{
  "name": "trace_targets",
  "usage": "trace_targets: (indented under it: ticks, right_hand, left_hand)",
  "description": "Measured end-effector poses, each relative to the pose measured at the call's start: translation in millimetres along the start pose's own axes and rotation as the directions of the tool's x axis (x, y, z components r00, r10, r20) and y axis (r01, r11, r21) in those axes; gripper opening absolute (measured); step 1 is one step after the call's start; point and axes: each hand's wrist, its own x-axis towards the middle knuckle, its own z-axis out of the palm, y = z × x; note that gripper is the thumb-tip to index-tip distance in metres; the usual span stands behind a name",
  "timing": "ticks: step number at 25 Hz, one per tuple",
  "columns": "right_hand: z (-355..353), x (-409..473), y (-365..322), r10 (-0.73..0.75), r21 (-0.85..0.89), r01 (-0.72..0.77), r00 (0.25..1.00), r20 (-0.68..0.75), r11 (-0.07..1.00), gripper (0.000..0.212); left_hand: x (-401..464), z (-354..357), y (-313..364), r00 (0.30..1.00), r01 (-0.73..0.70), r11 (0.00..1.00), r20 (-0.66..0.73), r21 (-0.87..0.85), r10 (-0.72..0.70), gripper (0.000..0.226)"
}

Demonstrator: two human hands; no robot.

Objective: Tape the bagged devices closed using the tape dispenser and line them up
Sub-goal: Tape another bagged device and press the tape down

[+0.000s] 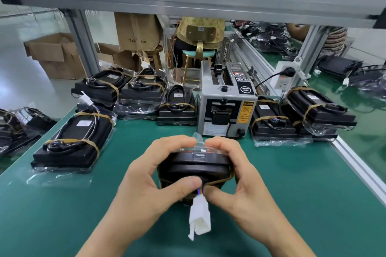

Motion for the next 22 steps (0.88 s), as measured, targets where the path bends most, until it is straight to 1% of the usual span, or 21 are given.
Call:
trace_targets:
  ticks: [2, 4, 7, 12, 14, 17, 20, 22]
  right_hand:
    - [-3, -2, 0, 0.029, 0.062, -0.031, 0.999, 0.040, 0.998, 0.060]
    - [-5, -3, -2, 0.087, 0.181, -0.097, 0.994, 0.062, 0.979, 0.054]
    - [1, -2, -9, 0.179, 0.300, -0.169, 0.984, -0.007, 0.939, 0.043]
    - [21, 8, -22, 0.256, 0.300, -0.184, 0.941, -0.221, 0.936, 0.035]
    - [28, 12, -23, 0.283, 0.295, -0.200, 0.919, -0.275, 0.934, 0.026]
    - [31, 14, -21, 0.333, 0.320, -0.238, 0.899, -0.286, 0.917, 0.015]
    - [27, 13, -23, 0.344, 0.352, -0.243, 0.903, -0.258, 0.904, 0.015]
    - [28, 12, -24, 0.318, 0.330, -0.228, 0.915, -0.249, 0.916, 0.019]
  left_hand:
    - [-1, 0, -2, 1.000, 0.018, 0.999, -0.007, -0.027, -0.018, 0.048]
    - [-1, 0, -1, 1.000, 0.022, 0.999, -0.008, -0.045, -0.022, 0.047]
    - [-1, 1, 0, 1.000, 0.024, 0.998, -0.006, -0.052, -0.024, 0.049]
    - [-2, 1, 2, 1.000, 0.014, 0.999, -0.005, -0.049, -0.014, 0.050]
    - [-2, 1, 2, 1.000, 0.012, 0.999, -0.009, -0.048, -0.013, 0.050]
    - [-3, 2, 1, 1.000, 0.005, 0.999, -0.019, -0.046, -0.006, 0.049]
    - [-2, 3, 0, 1.000, 0.001, 0.999, -0.025, -0.047, -0.002, 0.048]
    - [-2, 3, -1, 1.000, -0.003, 0.999, -0.027, -0.054, 0.002, 0.048]
